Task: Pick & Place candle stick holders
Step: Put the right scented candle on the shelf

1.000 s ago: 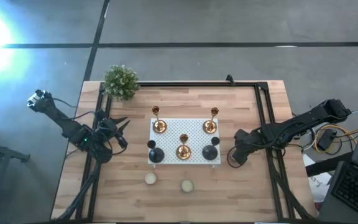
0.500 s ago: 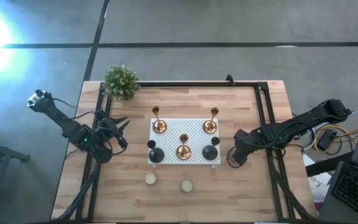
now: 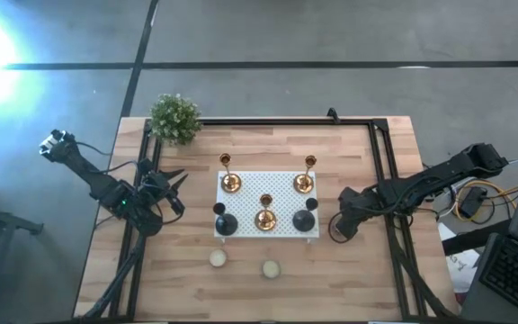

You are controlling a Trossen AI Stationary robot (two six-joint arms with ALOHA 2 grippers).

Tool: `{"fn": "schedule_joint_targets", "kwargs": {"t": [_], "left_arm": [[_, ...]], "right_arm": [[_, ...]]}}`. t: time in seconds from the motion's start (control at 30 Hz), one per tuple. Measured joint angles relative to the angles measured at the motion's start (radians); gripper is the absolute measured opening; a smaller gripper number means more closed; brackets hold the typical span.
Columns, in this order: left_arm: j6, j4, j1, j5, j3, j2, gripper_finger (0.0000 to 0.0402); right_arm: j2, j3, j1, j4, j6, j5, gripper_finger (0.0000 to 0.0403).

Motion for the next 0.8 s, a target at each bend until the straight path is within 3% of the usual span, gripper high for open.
{"fn": "schedule_joint_targets", "kwargs": {"t": [0.2, 0.43, 0.8], "left_arm": [[0.000, 0.000, 0.000, 0.000, 0.000, 0.000, 0.0083], [0.000, 0.000, 0.000, 0.000, 0.000, 0.000, 0.0083], [0.000, 0.001, 0.000, 0.000, 0.000, 0.000, 0.0083]], "right_arm": [[0.000, -0.007, 0.000, 0.004, -0.001, 0.000, 0.0054], [0.001, -0.007, 0.000, 0.009, -0.037, -0.019, 0.0011], [0.000, 0.007, 0.000, -0.004, -0.080, -0.029, 0.0008]]}}
